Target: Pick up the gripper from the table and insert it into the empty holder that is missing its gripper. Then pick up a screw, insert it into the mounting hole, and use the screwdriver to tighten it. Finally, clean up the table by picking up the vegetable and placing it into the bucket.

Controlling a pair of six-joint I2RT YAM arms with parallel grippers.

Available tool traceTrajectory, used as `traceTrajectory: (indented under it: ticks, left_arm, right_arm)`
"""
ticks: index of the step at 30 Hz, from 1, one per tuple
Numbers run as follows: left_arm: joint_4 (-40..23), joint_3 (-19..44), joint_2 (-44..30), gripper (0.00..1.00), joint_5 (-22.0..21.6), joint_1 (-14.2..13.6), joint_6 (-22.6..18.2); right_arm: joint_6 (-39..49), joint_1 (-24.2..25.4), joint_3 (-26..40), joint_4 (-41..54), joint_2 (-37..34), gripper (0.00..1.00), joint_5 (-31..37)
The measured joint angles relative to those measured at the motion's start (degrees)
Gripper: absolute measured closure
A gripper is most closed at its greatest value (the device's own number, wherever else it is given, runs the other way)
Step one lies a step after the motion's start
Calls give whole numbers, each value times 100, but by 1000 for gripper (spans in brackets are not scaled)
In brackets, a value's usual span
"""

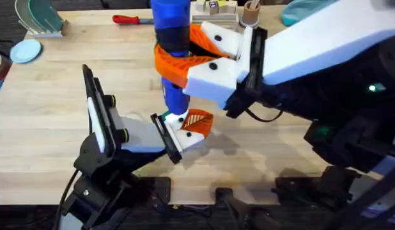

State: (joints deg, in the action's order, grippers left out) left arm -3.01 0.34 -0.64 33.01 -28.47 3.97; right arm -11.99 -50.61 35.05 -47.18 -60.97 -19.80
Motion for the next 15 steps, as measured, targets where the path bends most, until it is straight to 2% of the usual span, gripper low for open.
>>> traceTrajectory:
  ticks: [15]
  left_arm:
    - [0,0,0,984,0,0,0]
  right_arm:
    - [0,-2,0,285,101,895,-107]
